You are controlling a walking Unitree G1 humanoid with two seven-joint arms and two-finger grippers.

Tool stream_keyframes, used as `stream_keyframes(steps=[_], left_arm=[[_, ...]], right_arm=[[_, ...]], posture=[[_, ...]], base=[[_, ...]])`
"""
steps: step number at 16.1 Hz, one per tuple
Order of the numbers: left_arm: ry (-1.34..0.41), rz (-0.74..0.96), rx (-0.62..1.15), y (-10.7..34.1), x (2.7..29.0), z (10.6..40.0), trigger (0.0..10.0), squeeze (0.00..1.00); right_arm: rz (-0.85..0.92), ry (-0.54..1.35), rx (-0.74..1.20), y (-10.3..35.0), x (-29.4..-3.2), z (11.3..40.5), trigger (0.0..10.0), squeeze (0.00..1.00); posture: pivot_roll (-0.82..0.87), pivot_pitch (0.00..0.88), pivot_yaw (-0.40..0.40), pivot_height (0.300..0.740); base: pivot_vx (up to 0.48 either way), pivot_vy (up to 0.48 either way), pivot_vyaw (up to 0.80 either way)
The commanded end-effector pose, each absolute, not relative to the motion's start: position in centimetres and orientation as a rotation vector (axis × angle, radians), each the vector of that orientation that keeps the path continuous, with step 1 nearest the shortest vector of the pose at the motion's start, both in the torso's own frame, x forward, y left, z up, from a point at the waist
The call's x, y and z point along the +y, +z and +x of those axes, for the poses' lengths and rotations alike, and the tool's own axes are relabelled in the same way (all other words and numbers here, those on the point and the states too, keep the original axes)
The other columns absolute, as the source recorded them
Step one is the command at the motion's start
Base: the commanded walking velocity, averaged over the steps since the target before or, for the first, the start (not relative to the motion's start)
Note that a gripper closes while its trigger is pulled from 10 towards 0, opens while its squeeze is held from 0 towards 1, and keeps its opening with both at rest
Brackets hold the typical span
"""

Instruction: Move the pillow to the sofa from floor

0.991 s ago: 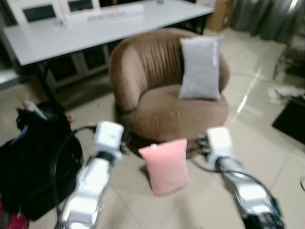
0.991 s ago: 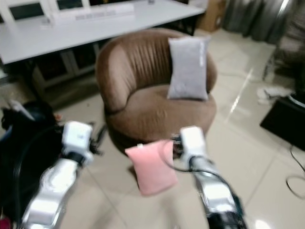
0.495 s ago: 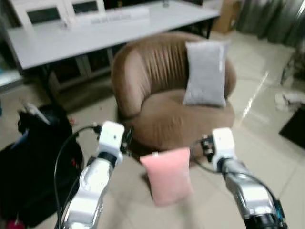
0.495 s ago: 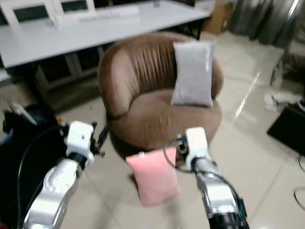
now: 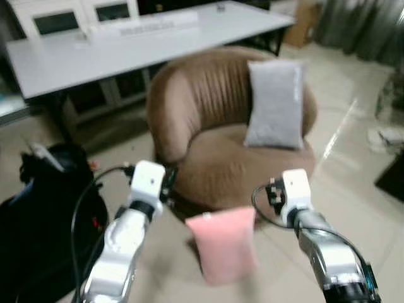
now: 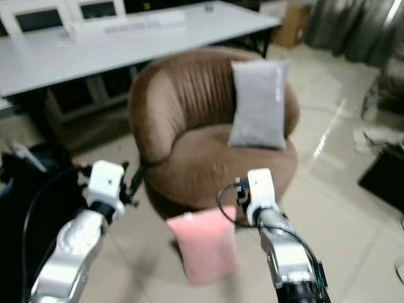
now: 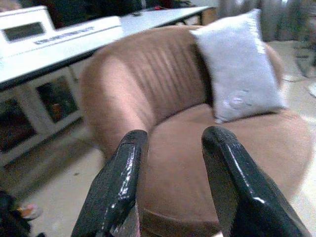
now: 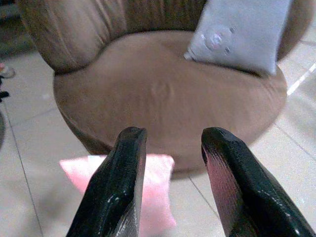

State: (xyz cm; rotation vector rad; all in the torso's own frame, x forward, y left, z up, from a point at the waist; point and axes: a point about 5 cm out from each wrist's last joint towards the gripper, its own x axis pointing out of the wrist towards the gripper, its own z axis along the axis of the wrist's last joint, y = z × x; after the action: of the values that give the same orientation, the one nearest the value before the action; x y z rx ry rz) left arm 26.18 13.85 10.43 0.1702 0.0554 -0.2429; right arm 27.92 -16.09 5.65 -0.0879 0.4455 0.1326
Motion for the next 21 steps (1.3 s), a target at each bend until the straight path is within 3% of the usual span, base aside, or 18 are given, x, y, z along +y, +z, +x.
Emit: stream_keyframes(steps=[1,11,16,21], left_arm=[[-0.222,0.182,0.066,10.35,14.67,26.16,10.0,0.0],[-0.232,0.183,0.064,10.43,14.63,26.3,10.0,0.0],[-0.258,0.188,0.07,10.3,14.25,26.24,10.0,0.0],[-0.255,0.196,0.07,10.31,14.29,26.3,10.0,0.0]], right_arm=[[-0.087,0.171,0.431,5.93,-14.93,28.17,10.0,0.0],[-0.077,0.174,0.42,6.0,-14.79,28.29,10.0,0.0],[-0.076,0.156,0.416,6.11,-15.01,28.5,10.0,0.0],[-0.074,0.156,0.419,6.07,-14.98,28.57,10.0,0.0]], posture=[[0.08,0.0,0.005,0.74],[0.08,0.0,0.012,0.74],[0.08,0.0,0.01,0.74],[0.08,0.0,0.01,0.688]], base=[[0.315,0.0,0.0],[0.308,0.0,0.0],[0.0,0.0,0.0],[0.0,0.0,0.0]])
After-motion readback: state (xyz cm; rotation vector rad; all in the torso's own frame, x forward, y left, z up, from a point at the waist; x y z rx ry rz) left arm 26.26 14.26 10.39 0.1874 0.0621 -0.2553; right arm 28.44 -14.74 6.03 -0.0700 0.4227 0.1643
